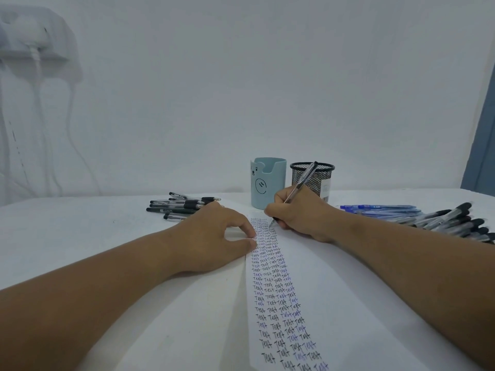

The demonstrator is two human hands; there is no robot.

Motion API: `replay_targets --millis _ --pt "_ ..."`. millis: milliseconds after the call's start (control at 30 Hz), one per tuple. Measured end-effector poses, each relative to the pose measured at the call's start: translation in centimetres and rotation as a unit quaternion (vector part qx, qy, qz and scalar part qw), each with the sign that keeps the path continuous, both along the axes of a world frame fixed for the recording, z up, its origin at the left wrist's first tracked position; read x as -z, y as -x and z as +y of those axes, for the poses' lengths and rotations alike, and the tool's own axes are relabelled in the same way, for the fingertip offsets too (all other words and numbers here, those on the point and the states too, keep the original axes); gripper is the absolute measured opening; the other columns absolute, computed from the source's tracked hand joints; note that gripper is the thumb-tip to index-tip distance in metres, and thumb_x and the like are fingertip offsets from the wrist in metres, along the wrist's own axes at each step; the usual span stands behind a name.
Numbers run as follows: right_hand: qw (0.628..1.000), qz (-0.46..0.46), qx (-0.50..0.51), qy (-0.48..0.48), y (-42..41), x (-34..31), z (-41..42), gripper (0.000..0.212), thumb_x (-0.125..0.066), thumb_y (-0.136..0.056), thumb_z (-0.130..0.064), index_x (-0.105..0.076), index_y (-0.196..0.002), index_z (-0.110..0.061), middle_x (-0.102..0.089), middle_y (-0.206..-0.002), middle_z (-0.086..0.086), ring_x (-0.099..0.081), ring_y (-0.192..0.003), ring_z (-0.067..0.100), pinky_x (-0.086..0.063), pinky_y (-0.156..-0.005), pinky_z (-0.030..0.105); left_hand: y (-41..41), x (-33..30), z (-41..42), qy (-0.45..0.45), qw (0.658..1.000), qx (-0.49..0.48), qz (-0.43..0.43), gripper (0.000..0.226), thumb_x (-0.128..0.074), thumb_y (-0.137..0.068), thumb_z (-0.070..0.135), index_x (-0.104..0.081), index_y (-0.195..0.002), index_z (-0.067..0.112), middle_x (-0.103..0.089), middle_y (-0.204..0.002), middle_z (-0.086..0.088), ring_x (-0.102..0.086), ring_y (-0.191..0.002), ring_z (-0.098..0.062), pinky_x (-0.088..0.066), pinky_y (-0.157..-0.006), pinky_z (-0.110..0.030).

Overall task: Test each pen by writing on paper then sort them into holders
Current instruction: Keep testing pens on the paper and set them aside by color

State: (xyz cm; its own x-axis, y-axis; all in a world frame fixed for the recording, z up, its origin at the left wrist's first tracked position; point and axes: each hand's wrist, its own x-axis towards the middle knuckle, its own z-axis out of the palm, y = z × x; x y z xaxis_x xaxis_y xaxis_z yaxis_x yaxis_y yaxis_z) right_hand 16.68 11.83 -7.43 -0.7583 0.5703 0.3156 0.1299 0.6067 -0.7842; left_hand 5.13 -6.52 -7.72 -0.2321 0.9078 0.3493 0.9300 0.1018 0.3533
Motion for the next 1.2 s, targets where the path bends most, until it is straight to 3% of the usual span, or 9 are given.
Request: replay_targets --millis 233,433,833,967,1200 --pt "0.999 0.003 0.008 -0.036 0.1 0.0 -0.1 0.029 -0.065 -0.08 -0.012 -0.047 -0.057 -0.015 -0.056 -0.052 0.004 -0.043 -0.045 0.011 -0.035 -0.042 0.014 -0.4 -0.1 -0.1 -0.006 1.0 0.007 0.002 0.019 -0.069 -0.091 0.042 -0.075 -0.105 0.031 -0.063 -0.101 0.029 -0.039 -0.1 0.027 -0.026 -0.079 0.007" --pt "0.999 0.007 0.007 -0.036 0.2 0.2 0.2 0.031 -0.065 -0.08 -0.013 -0.047 -0.056 -0.016 -0.055 -0.052 0.004 -0.044 -0.047 0.012 -0.037 -0.045 0.016 -0.5 -0.1 -0.2 -0.009 1.0 0.021 0.012 0.019 -0.067 -0.093 0.04 -0.075 -0.107 0.029 -0.065 -0.104 0.027 -0.039 -0.1 0.03 -0.022 -0.083 0.009" --pt "0.998 0.007 -0.001 -0.068 0.4 0.3 0.6 0.027 -0.064 -0.08 -0.012 -0.047 -0.06 -0.014 -0.048 -0.056 0.005 -0.042 -0.051 0.013 -0.035 -0.045 0.017 0.3 0.2 0.2 -0.002 1.0 0.011 0.016 0.019 -0.067 -0.09 0.048 -0.075 -0.103 0.037 -0.068 -0.109 0.03 -0.048 -0.11 0.014 -0.034 -0.089 -0.009" --pt "0.997 -0.003 -0.003 -0.079 0.4 0.3 0.7 0.027 -0.065 -0.08 -0.013 -0.046 -0.06 -0.014 -0.045 -0.056 0.001 -0.042 -0.056 0.014 -0.035 -0.052 0.023 0.3 0.2 0.2 0.002 1.0 0.007 0.015 0.02 -0.067 -0.09 0.048 -0.074 -0.105 0.037 -0.067 -0.109 0.031 -0.045 -0.107 0.017 -0.032 -0.087 -0.004" --pt "0.996 0.012 0.001 -0.086 0.4 0.5 0.8 0.034 -0.063 -0.082 -0.01 -0.04 -0.058 -0.016 -0.035 -0.048 -0.008 -0.034 -0.048 0.008 -0.028 -0.043 0.014 0.2 0.2 0.1 0.005 1.0 0.002 0.01 0.019 -0.067 -0.09 0.047 -0.075 -0.104 0.037 -0.067 -0.109 0.029 -0.047 -0.108 0.013 -0.035 -0.09 -0.012"
